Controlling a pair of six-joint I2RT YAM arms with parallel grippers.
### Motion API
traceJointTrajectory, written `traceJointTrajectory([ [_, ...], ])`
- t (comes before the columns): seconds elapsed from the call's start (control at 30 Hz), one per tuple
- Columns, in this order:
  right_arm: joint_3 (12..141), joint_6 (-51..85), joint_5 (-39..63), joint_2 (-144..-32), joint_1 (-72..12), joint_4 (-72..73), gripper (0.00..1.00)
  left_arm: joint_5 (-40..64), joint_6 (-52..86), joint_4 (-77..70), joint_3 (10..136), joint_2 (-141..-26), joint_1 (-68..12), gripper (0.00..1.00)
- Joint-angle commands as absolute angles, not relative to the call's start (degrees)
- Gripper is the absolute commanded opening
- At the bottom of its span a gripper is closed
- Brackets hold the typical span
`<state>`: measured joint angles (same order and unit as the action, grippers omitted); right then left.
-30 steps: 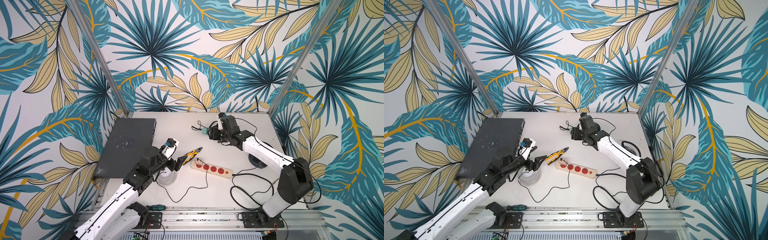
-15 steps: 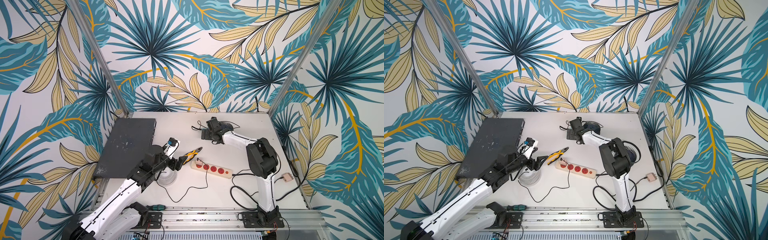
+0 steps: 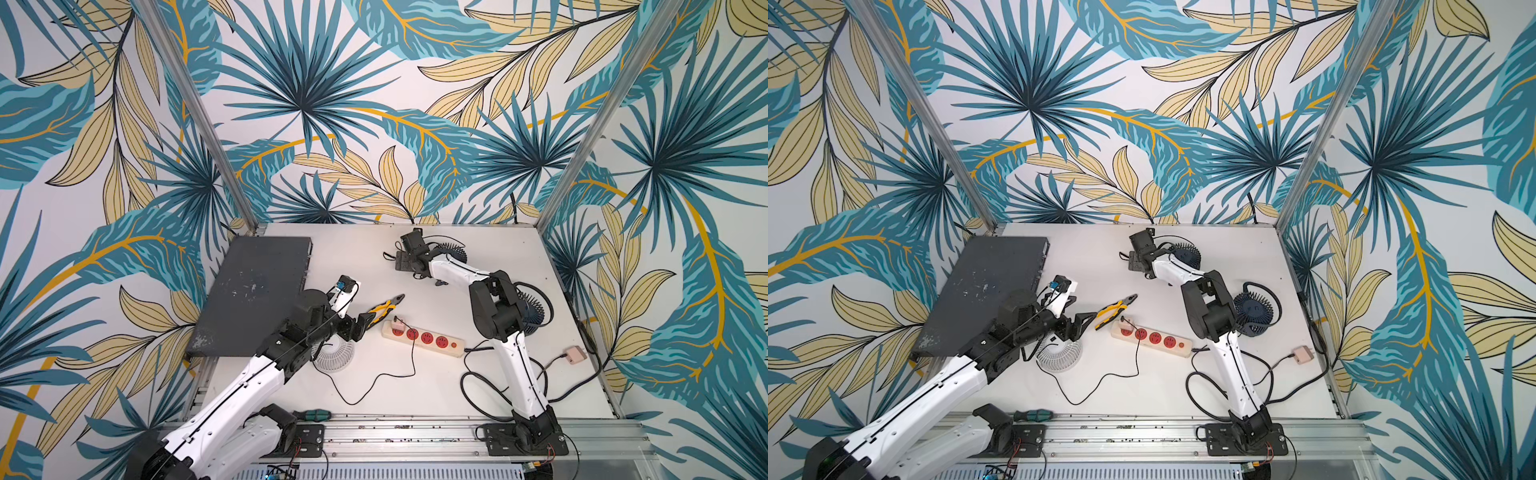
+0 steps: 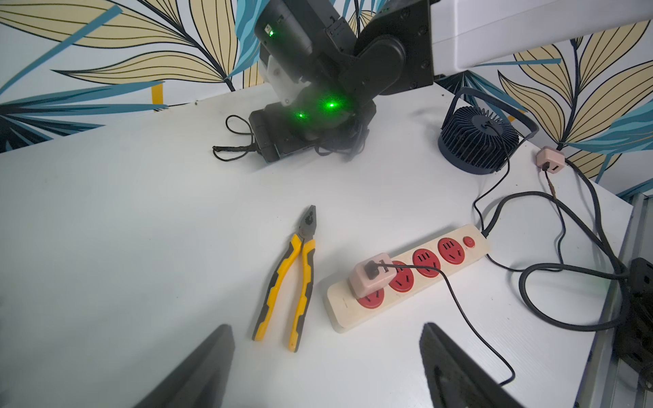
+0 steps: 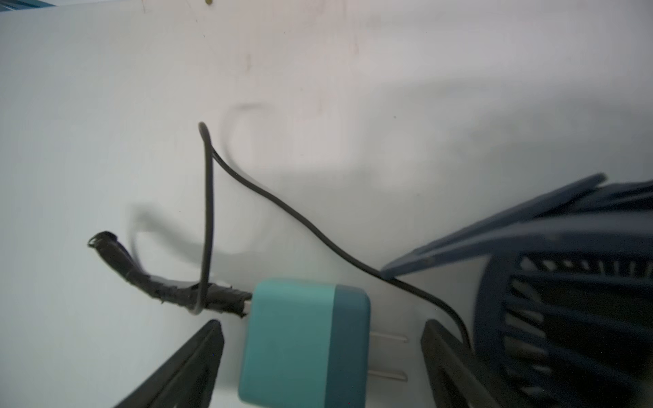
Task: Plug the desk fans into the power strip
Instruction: Pick up the plug from the center of the board.
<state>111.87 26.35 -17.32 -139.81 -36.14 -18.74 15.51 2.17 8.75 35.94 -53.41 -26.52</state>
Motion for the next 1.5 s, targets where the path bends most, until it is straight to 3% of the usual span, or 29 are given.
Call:
traceJointTrajectory([
  [0.0, 115.3, 25.2, -18.9, -142.5, -36.1, -22.7, 0.86, 15.9, 2.5, 8.0, 38.1, -53.0, -26.1, 0.86],
  [0.3, 121.5, 24.9, -18.7, -147.1, -36.1, -27.1, 0.71, 15.9, 2.5, 8.4, 38.3, -52.9, -26.2, 0.86],
  [0.63, 117.3, 25.5, -16.1, -143.8, -36.5, -26.4, 0.58, 15.5, 2.4, 8.4, 38.2, -53.0, -26.1, 0.86],
  [0.97, 90.9, 26.4, -6.5, -119.9, -36.9, -14.3, 0.54, 18.9, 1.8, 5.4, 36.6, -51.9, -26.1, 0.86],
  [1.23, 73.7, 29.2, 7.8, -99.6, -36.0, -9.1, 0.52, 24.5, 2.4, -2.0, 33.5, -48.5, -27.0, 0.86],
  [1.47, 66.2, 34.7, 25.1, -85.4, -35.1, -5.1, 0.52, 17.5, 3.2, -15.8, 31.8, -50.0, -35.8, 0.88],
])
